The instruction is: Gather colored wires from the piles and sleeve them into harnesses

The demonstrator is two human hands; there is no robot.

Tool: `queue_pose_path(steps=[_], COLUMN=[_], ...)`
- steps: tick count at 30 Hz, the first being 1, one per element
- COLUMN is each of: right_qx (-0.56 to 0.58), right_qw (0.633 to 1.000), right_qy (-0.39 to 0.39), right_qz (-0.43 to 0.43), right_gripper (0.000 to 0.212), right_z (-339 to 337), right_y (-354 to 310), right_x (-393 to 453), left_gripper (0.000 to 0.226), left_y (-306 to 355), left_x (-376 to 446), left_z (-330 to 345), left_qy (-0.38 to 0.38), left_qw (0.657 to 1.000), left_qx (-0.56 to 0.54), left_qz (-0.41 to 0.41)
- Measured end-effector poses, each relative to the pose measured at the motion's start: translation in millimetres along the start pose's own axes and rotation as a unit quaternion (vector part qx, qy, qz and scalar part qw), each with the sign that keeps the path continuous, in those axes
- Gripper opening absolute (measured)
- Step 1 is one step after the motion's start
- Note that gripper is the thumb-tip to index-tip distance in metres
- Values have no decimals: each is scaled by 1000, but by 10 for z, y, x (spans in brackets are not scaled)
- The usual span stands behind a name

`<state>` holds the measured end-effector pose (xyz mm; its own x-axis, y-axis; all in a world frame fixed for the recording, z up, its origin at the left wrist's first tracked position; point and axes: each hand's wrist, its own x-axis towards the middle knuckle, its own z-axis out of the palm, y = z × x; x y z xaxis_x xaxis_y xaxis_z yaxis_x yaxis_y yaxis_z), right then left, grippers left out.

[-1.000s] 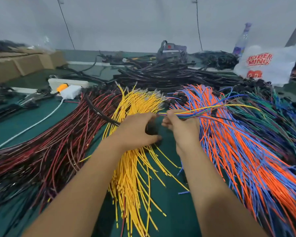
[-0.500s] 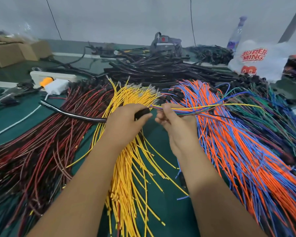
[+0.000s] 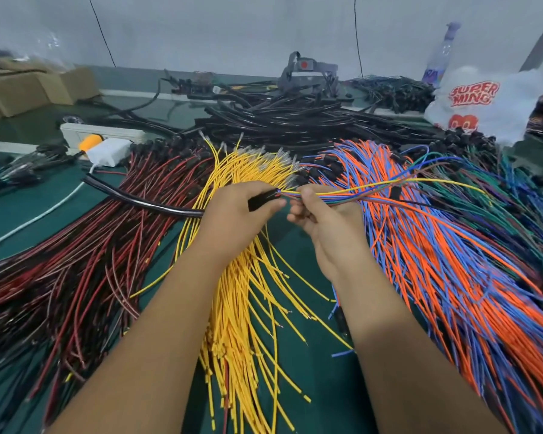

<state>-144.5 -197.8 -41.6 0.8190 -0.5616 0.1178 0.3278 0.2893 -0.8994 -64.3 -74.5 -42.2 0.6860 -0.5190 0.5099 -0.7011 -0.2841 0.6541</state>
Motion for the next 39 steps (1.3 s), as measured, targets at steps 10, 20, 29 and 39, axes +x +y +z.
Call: queue_pose_path(steps=[10,20,29,39], right_qx=[-5,-18,-78,-208], right_qw=[999,999,995,975], right_qy=[-4,-42,-26,-38], right_qz=[44,27,-49,-73], right_gripper=[13,8,13,26], right_z=[-51,-42,-43,-129], right_y=[9,-8,16,-41], right_x=[28,9,18,10], left_gripper=[7,16,29,26], left_y=[56,61,7,-46], left_x=[-37,-42,-40,-21], left_z=[-28,-53,-37,8], left_qy=[-16,1,-20,-8], left_qw=[996,995,999,992], left_qx=[-90,-88,49,115], left_qz=[9,-35,11,42])
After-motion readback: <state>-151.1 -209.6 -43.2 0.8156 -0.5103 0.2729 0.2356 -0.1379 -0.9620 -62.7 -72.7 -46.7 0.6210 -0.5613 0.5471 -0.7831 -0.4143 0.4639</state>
